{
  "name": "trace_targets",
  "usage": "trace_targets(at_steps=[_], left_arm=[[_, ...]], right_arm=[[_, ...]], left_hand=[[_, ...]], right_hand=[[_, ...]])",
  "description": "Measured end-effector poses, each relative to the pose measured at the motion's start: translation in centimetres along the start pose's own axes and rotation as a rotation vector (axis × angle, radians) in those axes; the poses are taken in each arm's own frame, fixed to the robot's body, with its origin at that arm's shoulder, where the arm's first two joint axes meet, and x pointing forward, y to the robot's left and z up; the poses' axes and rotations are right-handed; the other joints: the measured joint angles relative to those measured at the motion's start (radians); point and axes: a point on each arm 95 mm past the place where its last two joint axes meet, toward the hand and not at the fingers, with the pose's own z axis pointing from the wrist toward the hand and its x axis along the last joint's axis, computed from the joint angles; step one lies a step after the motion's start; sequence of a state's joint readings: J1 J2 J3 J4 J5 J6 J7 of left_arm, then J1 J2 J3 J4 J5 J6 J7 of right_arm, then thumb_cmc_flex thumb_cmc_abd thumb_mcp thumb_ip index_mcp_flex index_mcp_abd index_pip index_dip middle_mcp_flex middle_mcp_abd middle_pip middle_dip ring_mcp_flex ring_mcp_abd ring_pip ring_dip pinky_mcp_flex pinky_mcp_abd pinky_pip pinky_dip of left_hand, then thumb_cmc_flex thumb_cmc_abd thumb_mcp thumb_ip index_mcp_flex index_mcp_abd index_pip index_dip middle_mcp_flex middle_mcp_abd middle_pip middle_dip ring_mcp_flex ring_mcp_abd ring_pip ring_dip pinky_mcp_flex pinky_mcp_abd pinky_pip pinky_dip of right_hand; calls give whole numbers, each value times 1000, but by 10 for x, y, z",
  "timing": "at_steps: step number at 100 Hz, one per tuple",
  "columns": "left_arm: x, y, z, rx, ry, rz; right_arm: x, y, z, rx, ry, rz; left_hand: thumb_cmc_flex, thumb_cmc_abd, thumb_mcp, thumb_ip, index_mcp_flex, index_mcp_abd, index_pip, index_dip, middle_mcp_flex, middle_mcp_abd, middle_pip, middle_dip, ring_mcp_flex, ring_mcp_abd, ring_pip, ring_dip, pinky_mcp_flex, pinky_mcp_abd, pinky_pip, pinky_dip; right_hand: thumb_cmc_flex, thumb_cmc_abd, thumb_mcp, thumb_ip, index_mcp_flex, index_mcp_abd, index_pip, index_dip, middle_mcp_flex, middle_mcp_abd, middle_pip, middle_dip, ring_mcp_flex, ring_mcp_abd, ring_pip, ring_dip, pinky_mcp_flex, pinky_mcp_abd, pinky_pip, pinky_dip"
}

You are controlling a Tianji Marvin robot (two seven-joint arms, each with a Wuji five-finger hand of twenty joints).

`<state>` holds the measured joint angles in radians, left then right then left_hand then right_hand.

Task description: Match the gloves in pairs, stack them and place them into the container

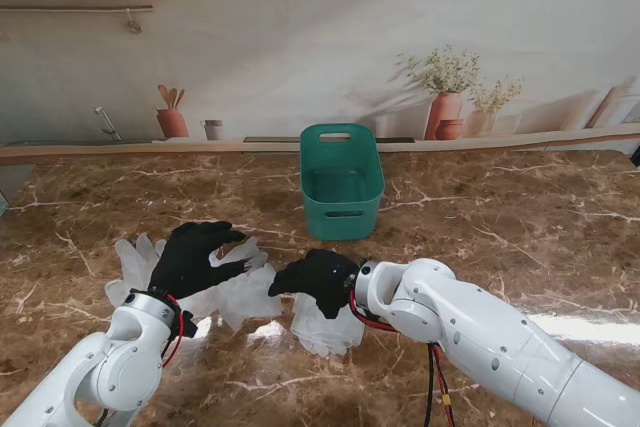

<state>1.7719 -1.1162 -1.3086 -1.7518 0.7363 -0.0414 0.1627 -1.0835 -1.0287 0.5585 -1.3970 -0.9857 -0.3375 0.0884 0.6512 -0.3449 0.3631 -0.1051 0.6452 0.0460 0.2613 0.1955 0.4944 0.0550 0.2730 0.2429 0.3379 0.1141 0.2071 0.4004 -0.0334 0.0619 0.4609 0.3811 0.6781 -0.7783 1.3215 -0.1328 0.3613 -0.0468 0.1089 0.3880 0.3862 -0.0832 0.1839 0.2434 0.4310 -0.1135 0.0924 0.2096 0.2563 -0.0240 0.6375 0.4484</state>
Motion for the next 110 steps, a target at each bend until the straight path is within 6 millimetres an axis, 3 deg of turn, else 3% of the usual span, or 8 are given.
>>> trace_targets(at_steps=[22, 47, 57, 69, 77, 92, 99, 110], left_arm=[[-1, 0, -2, -3, -4, -1], [-1, 1, -2, -10, -4, -4], [-1, 1, -2, -11, -4, -5], [0, 2, -2, -15, -3, -7], [0, 2, -2, -16, -3, -8], [0, 2, -1, -20, -2, -10], [0, 2, -1, -22, -1, -11], [1, 3, 0, -25, 2, -12]], right_arm=[[-7, -7, 4, 7, -6, -54], [-12, -15, 6, -122, -32, -85], [-13, -16, 6, -156, -39, -88], [-13, -18, 5, -160, -50, -77], [-14, -19, 4, -162, -64, -69], [-13, -24, 2, -158, -83, -67], [-13, -27, 1, -153, -91, -61], [-14, -29, -1, -132, -104, -46]], left_hand=[[0, 0, 0, 0, 0, 0, 0, 0, 0, 0, 0, -1, 0, 0, 0, 0, 0, 0, 0, 0], [0, 0, 0, 0, 0, 0, 0, 0, 0, 0, 0, -4, 0, 0, 0, 0, 0, 0, 0, 0], [0, 0, 0, 0, 0, 0, 0, 0, 0, 0, 0, -4, 0, 0, 0, 0, 0, 0, 0, 0], [0, 0, 0, 0, 0, 0, 0, 0, 0, 0, 0, -4, 0, 0, 0, 0, 0, 0, 0, 0], [0, 0, 0, 0, 0, 0, 0, 0, 0, 0, 0, -4, 0, 0, 0, 0, 0, 0, 0, 0], [0, 0, 0, 0, 23, -1, 8, 2, 0, 0, 0, -4, 0, 0, 0, 0, 0, 0, 0, 0], [0, 0, 0, 0, 22, -2, 11, 2, 0, 0, 0, -4, 0, 0, 0, 0, 0, 0, 0, 0], [0, 0, 0, 0, 22, -3, 11, 6, 0, 0, 0, -4, 0, 0, 0, 0, 0, 1, 0, 0]], right_hand=[[-73, -56, -92, 0, 17, 10, 4, 29, 143, -12, 84, 41, 105, 2, 91, 40, 33, 10, 14, 17], [-122, -176, -111, 0, 239, -64, 292, 268, 431, -88, 369, 449, 330, 14, 296, 289, 134, 35, 143, 110], [-119, -235, -122, -151, 363, -134, 369, 360, 561, -116, 464, 723, 382, 15, 473, 449, 164, 49, 171, 112], [-118, -254, -128, -172, 511, -257, 573, 384, 623, -126, 502, 856, 384, 12, 600, 546, 174, 58, 194, 123], [-118, -265, -148, -173, 542, -305, 696, 323, 483, -117, 414, 742, 311, 10, 569, 541, 170, 58, 197, 137], [-118, -265, -172, -173, 586, -357, 752, 314, 270, -8, 92, 242, 233, 61, 232, 232, 196, 60, 223, 150], [-117, -265, -172, -173, 589, -361, 763, 315, 277, 26, 51, 151, 278, 117, 172, 164, 255, 84, 250, 150], [-77, -264, -173, -173, 589, -363, 768, 368, 421, 48, 65, 111, 476, 126, 202, 154, 373, 95, 352, 150]])
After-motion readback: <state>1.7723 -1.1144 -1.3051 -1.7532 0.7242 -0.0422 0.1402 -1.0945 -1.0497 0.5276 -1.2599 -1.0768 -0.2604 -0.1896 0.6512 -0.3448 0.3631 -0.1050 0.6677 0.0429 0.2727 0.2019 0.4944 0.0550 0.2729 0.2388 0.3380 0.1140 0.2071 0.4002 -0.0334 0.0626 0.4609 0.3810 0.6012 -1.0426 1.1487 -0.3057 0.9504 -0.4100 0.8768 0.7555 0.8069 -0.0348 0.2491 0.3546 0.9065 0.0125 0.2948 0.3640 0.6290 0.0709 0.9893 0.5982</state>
